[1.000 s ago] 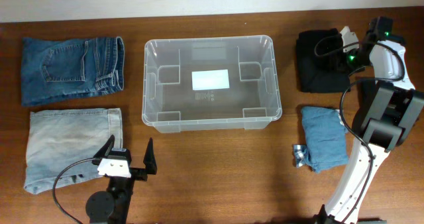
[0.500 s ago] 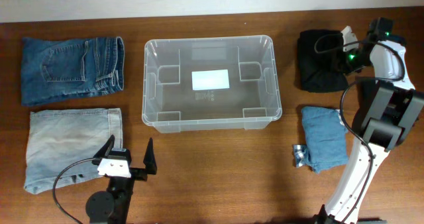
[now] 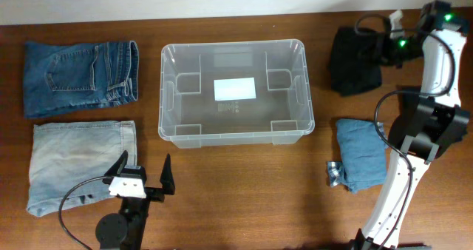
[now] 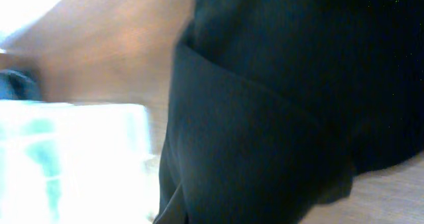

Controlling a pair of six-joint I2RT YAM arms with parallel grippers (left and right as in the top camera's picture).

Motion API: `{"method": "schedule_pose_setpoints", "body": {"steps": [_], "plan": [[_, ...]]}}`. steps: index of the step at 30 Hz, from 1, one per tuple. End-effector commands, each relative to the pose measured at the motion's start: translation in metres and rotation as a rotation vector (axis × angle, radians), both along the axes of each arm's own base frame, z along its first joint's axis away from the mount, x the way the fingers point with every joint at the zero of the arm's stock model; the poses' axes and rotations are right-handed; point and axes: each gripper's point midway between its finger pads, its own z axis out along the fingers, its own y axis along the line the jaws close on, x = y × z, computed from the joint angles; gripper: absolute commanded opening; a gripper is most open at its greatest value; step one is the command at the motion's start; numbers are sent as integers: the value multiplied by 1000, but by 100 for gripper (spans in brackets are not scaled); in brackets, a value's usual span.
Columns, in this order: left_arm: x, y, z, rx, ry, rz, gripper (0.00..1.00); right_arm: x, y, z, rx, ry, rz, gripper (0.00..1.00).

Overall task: Pack container
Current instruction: 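Lift the black garment and carry it over the clear bin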

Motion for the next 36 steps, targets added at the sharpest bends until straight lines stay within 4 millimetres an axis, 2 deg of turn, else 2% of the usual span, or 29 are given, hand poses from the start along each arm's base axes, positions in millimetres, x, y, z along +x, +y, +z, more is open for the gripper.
{"method": "schedule_pose_setpoints", "body": {"steps": [1, 3, 4, 9, 12, 14, 18, 23, 26, 32, 36], "plan": [[0, 2, -2, 15, -2, 9, 99, 6, 26, 77, 137, -173, 52, 4], [0, 2, -1, 15, -2, 9, 99, 2, 32, 103, 160, -215, 64, 4], [0, 2, -2, 15, -2, 8, 99, -4, 39, 129, 183, -258, 78, 4], [0, 2, -2, 15, -2, 9, 99, -25, 65, 188, 269, -317, 88, 4], [0, 2, -2, 15, -2, 8, 100, -35, 92, 217, 319, -339, 128, 4], [0, 2, -1, 15, -2, 9, 99, -43, 117, 232, 338, -345, 170, 4], [0, 2, -2, 15, -2, 8, 99, -60, 177, 251, 374, -313, 259, 4], [0, 2, -2, 15, -2, 9, 99, -87, 260, 258, 416, -241, 399, 4], [0, 2, -2, 15, -2, 9, 99, -99, 302, 248, 369, -185, 437, 4], [0, 2, -2, 15, -2, 9, 99, -88, 348, 208, 74, -97, 230, 4], [0, 2, -1, 15, -2, 8, 99, -82, 361, 192, -84, -86, 34, 4]]}}
